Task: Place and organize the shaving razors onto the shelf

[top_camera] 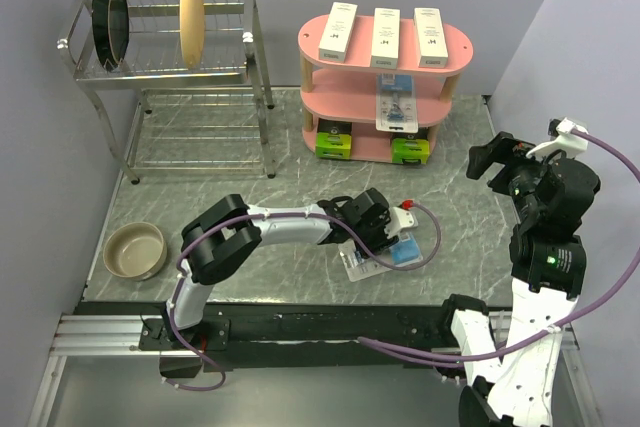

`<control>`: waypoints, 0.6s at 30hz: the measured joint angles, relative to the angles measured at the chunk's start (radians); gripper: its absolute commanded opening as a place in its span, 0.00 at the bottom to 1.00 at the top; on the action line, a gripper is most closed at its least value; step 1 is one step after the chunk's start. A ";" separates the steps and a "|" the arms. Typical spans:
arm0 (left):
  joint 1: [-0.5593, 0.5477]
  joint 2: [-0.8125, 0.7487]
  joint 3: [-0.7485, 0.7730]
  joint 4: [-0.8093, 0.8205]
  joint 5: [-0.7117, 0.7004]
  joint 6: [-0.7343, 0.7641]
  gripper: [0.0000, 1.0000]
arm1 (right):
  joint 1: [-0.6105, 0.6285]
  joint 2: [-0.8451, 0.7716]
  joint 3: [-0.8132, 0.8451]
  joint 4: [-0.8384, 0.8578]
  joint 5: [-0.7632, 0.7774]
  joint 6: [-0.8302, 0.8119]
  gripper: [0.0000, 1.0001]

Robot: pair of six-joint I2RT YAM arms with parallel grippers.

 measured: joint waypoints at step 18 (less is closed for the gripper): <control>-0.006 0.020 -0.026 0.035 -0.006 0.053 0.10 | -0.006 -0.003 -0.001 -0.002 -0.022 0.000 0.99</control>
